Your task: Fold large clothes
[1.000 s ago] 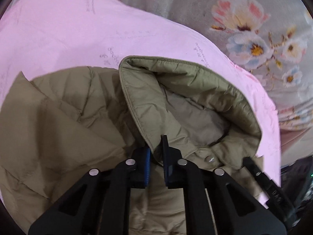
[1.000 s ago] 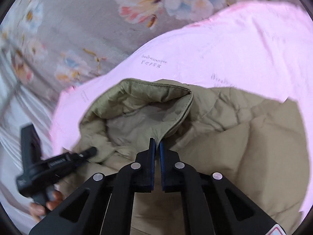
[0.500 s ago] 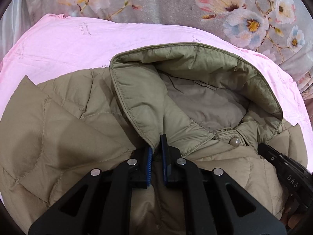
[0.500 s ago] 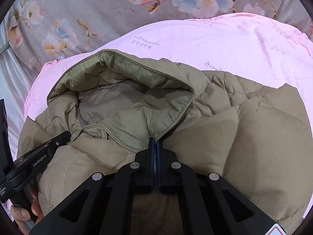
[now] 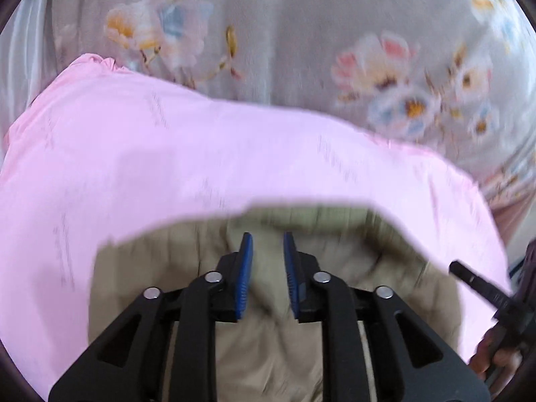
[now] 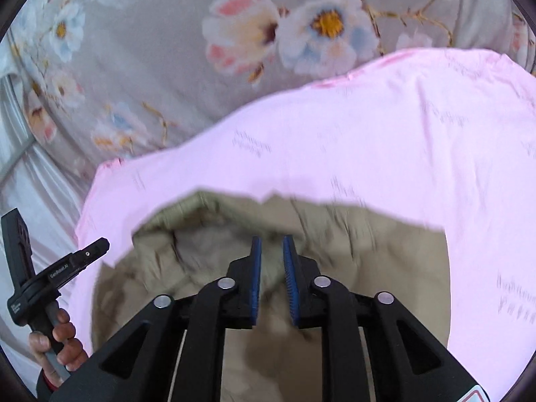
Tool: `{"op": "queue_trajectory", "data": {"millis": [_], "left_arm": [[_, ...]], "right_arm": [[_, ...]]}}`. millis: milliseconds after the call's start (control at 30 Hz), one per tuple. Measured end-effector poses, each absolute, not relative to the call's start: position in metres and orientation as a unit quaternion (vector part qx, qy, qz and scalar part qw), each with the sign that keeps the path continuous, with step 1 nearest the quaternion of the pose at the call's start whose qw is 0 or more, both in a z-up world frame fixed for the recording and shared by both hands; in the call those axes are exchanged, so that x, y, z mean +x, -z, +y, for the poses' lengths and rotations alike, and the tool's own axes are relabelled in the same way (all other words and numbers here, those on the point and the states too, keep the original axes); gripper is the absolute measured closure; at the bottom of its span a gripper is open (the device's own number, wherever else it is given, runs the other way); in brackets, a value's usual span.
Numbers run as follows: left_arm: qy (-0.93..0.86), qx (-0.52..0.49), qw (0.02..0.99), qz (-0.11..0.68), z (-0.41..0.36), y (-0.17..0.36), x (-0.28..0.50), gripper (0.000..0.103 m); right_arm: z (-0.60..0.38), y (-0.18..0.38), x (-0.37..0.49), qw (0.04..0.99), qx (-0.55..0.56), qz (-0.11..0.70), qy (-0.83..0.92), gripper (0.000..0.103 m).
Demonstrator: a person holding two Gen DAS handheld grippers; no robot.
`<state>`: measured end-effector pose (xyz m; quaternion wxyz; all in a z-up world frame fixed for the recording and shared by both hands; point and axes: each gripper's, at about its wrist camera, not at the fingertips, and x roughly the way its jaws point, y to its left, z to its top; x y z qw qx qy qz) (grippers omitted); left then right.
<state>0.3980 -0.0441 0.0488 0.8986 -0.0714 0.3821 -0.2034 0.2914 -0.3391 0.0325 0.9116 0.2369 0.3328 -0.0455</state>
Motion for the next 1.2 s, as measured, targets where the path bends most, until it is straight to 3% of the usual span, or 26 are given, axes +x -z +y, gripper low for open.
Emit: {"op": "queue_trajectory", "data": {"millis": [200,300,367,533,833,1200], "left_arm": [[0.186,-0.132,0.866,0.445,-0.073,-0.035,0.476,0.084],[0.185,-0.107,0.845,0.491,-0.096,0.001,0.485,0.084],[0.195,-0.084,0.84,0.499,-0.101,0.019,0.471,0.091],[0.195,-0.025,0.858,0.475,-0.094,0.046,0.433,0.096],[0.172,0.032,0.892,0.416,-0.103,0.068,0.414,0.097],[0.163,0.048,0.898,0.406,-0.11,0.07,0.415,0.098]], "right_arm": [[-0.336,-0.019,0.368,0.904,0.227,0.359,0.042,0.081],[-0.319,0.012,0.386,0.893,0.176,0.412,0.045,0.082],[-0.302,0.022,0.376,0.899,0.124,0.417,0.043,0.082],[-0.284,0.038,0.35,0.908,0.037,0.41,0.076,0.087],[-0.286,0.056,0.349,0.908,0.042,0.409,0.079,0.088],[-0.289,0.058,0.354,0.908,0.056,0.409,0.073,0.088]]}}
